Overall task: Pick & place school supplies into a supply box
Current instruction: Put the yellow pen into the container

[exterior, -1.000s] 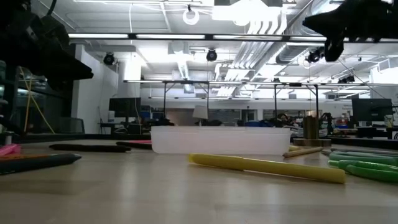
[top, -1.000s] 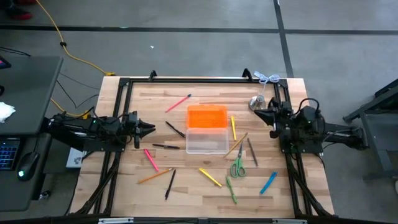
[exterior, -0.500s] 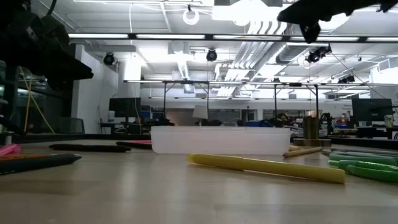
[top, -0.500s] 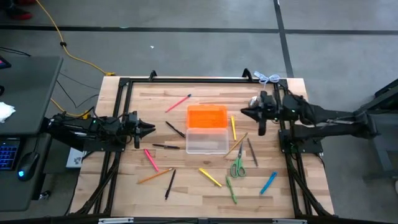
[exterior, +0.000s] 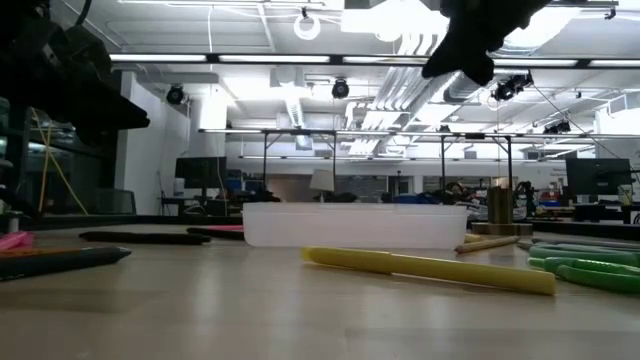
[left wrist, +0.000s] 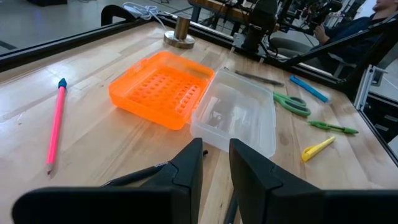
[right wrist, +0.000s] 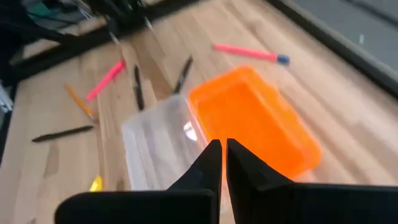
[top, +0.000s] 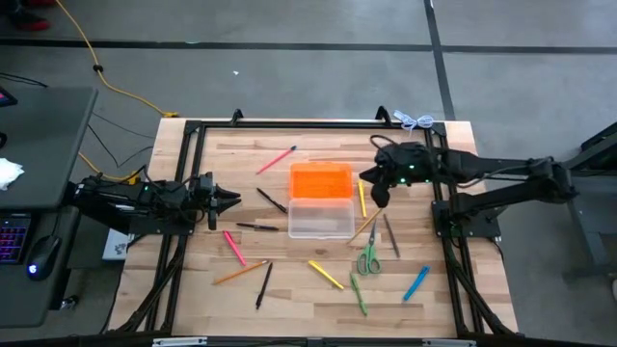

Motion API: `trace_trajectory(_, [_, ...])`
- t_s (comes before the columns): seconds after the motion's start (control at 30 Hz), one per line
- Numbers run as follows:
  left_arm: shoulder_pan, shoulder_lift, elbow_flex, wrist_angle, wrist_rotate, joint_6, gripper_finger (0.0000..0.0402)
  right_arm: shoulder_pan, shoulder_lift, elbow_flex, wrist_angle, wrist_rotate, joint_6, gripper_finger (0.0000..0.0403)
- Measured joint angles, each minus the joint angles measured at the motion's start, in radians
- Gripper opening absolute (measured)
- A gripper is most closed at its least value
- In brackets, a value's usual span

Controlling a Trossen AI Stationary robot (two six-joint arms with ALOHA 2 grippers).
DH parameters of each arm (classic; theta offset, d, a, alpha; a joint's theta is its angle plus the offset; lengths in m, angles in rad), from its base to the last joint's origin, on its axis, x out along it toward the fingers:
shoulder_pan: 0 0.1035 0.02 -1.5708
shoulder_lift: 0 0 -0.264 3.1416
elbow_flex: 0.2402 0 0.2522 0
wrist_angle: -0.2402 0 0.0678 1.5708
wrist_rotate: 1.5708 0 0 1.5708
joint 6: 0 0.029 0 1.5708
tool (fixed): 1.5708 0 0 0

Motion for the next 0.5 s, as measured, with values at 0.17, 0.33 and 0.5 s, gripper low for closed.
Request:
trace_trajectory(0.17, [0.000, 0.000, 0.000, -0.002, 0.000, 0.000, 0.0111, 0.000, 0.072, 0.001, -0.053, -0.005, 0.058, 0.0000])
trace_trajectory(0.33, [0.000, 0.000, 0.000, -0.003, 0.000, 0.000, 0.0111, 0.000, 0.129, 0.001, -0.106, -0.003, 0.140, 0.0000])
trace_trajectory(0.5, [0.000, 0.000, 0.000, -0.003, 0.000, 0.000, 0.0111, -0.003, 0.172, 0.001, -0.190, -0.002, 0.236, 0.0000])
